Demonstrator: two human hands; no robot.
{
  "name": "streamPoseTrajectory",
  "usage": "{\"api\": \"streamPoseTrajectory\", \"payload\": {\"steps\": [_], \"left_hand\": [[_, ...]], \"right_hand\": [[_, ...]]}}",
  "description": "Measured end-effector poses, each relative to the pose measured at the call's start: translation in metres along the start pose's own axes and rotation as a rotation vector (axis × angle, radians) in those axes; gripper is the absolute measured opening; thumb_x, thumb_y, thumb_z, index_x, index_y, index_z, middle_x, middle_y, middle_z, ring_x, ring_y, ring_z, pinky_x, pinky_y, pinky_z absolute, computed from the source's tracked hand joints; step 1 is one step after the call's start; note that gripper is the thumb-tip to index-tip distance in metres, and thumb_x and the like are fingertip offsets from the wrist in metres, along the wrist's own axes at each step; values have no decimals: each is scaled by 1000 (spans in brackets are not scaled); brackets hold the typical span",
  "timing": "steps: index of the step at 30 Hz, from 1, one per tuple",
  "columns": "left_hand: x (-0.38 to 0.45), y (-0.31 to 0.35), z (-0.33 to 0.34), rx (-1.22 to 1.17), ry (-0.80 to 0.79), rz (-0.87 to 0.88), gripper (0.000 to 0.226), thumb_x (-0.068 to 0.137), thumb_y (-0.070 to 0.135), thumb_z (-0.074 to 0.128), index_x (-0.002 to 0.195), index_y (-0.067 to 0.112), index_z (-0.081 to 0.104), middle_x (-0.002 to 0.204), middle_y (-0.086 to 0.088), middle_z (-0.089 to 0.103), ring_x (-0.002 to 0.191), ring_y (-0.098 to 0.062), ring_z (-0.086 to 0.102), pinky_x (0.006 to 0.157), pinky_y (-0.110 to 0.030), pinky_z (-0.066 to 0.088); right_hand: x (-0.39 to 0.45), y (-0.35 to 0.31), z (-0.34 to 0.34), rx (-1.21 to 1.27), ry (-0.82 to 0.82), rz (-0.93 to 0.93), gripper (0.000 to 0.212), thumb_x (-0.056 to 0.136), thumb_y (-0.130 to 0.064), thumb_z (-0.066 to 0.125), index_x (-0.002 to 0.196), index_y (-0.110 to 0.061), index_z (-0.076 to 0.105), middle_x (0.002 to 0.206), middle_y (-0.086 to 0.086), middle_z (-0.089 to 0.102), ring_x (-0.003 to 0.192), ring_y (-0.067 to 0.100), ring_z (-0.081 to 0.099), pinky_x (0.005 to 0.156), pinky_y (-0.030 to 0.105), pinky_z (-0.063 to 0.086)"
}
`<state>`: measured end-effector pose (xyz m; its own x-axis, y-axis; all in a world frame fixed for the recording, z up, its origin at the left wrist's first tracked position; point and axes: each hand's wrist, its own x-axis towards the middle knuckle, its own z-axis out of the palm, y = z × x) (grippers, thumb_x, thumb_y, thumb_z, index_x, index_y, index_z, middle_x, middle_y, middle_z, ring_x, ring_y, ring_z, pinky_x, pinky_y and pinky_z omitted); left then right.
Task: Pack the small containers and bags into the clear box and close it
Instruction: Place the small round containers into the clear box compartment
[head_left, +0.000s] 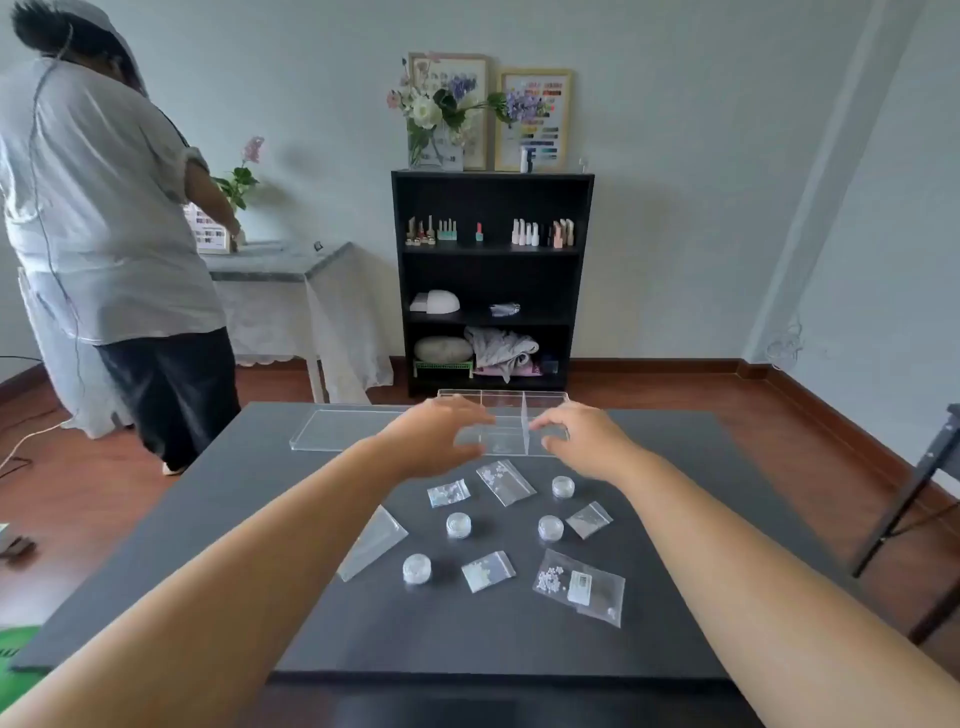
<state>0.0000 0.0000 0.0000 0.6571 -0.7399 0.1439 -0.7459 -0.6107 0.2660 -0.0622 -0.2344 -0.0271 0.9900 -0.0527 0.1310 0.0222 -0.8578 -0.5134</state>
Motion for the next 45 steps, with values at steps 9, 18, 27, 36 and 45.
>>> {"api": "streamPoseTrajectory", "payload": {"steps": [9,18,27,36,45], "left_hand": [[-7,51,51,-27,-190,216,28,88,38,63,115,31,68,118,5,62,107,-16,55,92,-39,45],[-8,45,73,-189,-152,203,20,80,35,71,98,26,71,100,4,63,92,-10,57,82,-32,48],[-3,38,73,-294,-29,188,9,79,28,70,82,20,67,81,12,67,74,5,58,70,-11,45],[38,-39,7,-198,213,-94,11,77,37,72,81,31,63,82,17,64,70,1,63,62,-14,50],[82,-79,3,0,-5,-195,11,77,37,74,83,32,67,84,19,64,80,-3,59,64,-21,44]], "right_hand": [[-19,23,7,33,-150,99,28,80,-27,75,106,-35,70,111,-7,63,101,7,56,84,25,42],[-25,43,20,25,-116,94,18,76,-29,75,91,-37,72,96,-15,64,88,0,57,69,19,43],[-31,51,38,147,47,42,10,76,-31,75,79,-39,71,85,-11,66,77,5,60,69,21,48],[12,5,26,232,171,-161,19,81,-33,72,99,-37,68,95,-19,67,81,1,57,66,12,45],[83,-26,31,175,101,-137,7,82,-35,72,88,-36,69,93,-16,62,91,2,50,69,22,39]]}}
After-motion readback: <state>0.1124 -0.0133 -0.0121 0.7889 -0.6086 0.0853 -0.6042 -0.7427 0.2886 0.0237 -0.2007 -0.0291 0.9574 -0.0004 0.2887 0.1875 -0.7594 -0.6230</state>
